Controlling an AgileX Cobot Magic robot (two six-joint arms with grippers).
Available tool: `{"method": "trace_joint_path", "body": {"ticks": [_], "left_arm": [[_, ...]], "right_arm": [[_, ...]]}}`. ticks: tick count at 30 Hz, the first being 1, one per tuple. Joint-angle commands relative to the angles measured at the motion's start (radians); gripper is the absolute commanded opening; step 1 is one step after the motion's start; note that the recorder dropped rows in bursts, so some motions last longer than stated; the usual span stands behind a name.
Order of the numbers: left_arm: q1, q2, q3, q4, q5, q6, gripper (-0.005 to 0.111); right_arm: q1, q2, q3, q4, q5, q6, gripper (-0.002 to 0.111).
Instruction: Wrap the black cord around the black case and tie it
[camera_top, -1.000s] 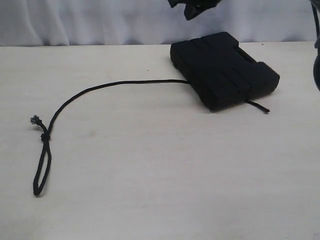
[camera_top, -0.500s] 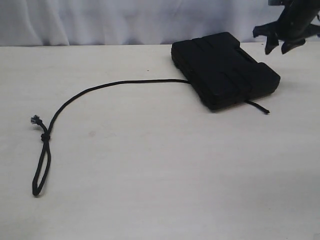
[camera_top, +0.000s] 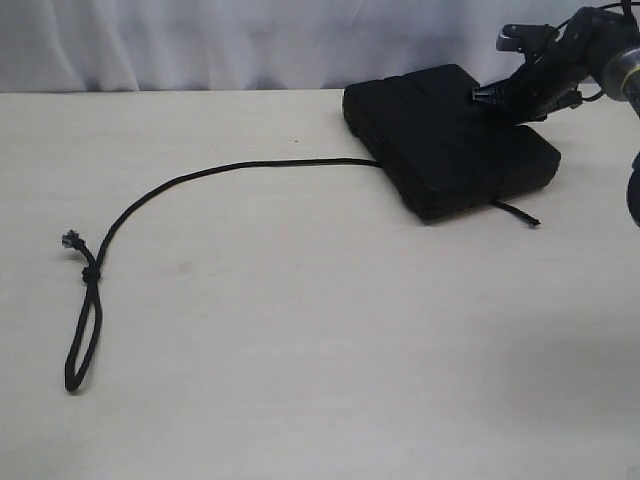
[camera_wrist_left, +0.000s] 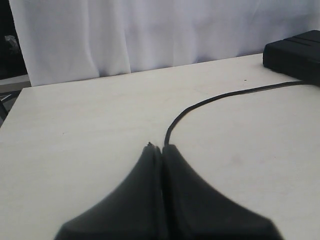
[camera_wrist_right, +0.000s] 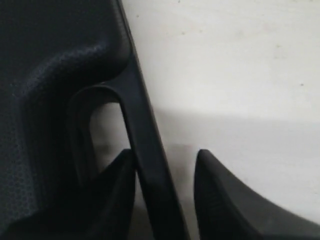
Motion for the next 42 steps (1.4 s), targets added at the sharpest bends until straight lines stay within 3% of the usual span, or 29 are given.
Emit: {"method": "trace_joint_path", "body": {"ticks": [1, 10, 18, 29, 36, 42], "left_arm": [[-0.008, -0.002, 0.003, -0.002, -0.008, -0.001, 0.0], [-0.008, -0.002, 0.003, -0.005, -0.008, -0.001, 0.0], [-0.008, -0.002, 0.003, -0.005, -0.008, -0.001, 0.0], [-0.008, -0.002, 0.003, -0.003, -0.008, -0.001, 0.0], [-0.008, -0.002, 0.003, -0.003, -0.008, -0.001, 0.0], [-0.008, -0.002, 0.003, -0.003, -0.008, -0.001, 0.0]], "right_arm": [[0.001, 0.001, -0.008, 0.016, 0.042, -0.09, 0.003], [0.028, -0.109, -0.008, 0.023, 0.139, -0.086, 0.004], [0.13, -0.231, -0.008, 0.001, 0.202, -0.102, 0.004], [0.324, -0.381, -0.008, -0.275, 0.241, 0.034, 0.004], [0.494, -0.405, -0.008, -0.596, 0.241, 0.154, 0.004], [0.605, -0.401, -0.008, -0.648, 0.241, 0.171, 0.004]]}}
